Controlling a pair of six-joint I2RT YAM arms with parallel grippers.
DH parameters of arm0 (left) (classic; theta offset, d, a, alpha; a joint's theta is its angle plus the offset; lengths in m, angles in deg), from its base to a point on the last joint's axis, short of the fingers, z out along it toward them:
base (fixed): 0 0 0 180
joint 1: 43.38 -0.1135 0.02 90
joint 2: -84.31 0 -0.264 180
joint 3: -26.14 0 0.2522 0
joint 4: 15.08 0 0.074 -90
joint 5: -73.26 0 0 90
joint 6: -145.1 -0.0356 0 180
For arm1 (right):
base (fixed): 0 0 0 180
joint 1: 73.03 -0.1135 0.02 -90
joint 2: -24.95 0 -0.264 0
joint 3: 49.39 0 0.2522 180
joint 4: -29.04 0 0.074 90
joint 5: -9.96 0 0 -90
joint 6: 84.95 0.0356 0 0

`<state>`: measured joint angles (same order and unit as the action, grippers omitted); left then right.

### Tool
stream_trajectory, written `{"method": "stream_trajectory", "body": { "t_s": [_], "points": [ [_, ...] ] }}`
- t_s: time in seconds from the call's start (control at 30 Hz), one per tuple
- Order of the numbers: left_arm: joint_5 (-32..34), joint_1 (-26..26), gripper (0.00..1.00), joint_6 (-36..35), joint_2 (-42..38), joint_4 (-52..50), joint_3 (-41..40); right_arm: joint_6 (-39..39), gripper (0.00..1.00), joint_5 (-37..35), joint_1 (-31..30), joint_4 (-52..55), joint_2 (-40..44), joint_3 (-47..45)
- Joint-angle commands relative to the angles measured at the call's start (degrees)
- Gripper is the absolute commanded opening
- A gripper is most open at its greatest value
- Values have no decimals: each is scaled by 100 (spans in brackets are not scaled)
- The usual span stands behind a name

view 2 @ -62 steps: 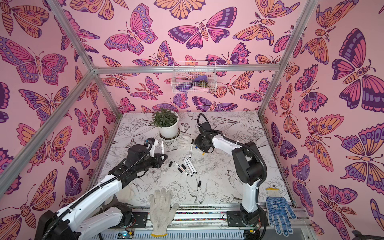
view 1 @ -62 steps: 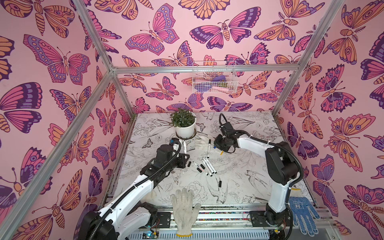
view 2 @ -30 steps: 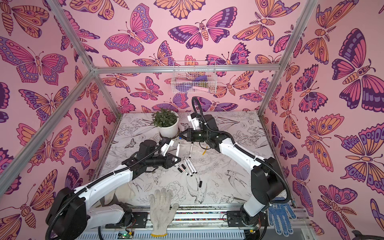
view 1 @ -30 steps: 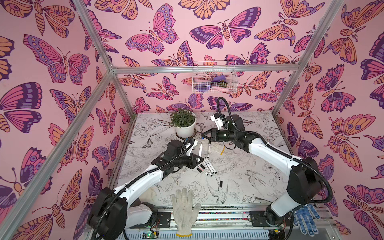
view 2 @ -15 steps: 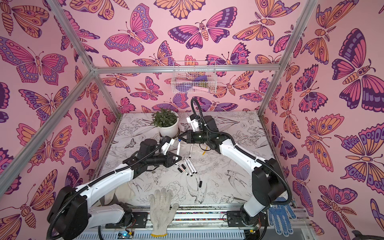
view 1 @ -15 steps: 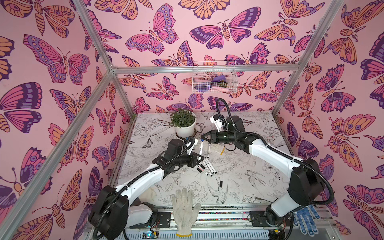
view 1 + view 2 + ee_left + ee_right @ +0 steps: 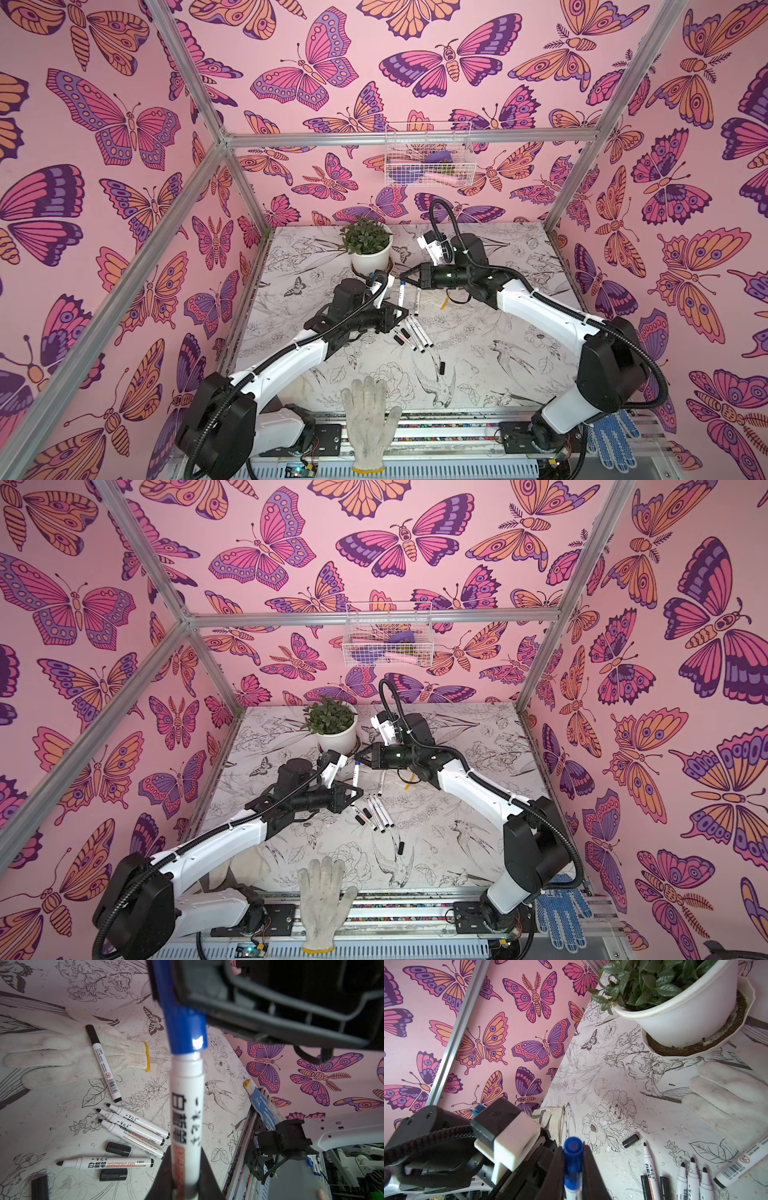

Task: Insert pens into pen caps
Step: Put on the pen cap to the pen.

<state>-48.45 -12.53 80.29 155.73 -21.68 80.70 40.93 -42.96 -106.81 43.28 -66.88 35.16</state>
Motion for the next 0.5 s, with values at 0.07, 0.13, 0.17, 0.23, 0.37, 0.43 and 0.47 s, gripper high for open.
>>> {"method": "stream_trajectory", "body": {
  "t_s": [0.07,0.13,0.17,0.23,0.37,0.43,0.47],
  "points": [
    [270,-26,0,753,92,1166,6,-233,0,101,-34,20,131,-129],
    [302,-27,0,892,391,1345,109,-337,0,145,-41,103,137,-119],
    [295,-27,0,884,469,1349,180,-420,0,154,-34,159,140,-118],
    [341,-35,0,930,549,1347,298,-588,0,208,-37,324,222,-117],
    [482,-61,0,1149,603,1553,436,-969,0,200,-34,681,359,-135],
    [532,-70,0,1216,610,1592,493,-1191,0,111,-41,946,377,-135],
    [541,-70,0,1226,610,1620,521,-1298,0,82,-41,1078,399,-138]
  ]
}}
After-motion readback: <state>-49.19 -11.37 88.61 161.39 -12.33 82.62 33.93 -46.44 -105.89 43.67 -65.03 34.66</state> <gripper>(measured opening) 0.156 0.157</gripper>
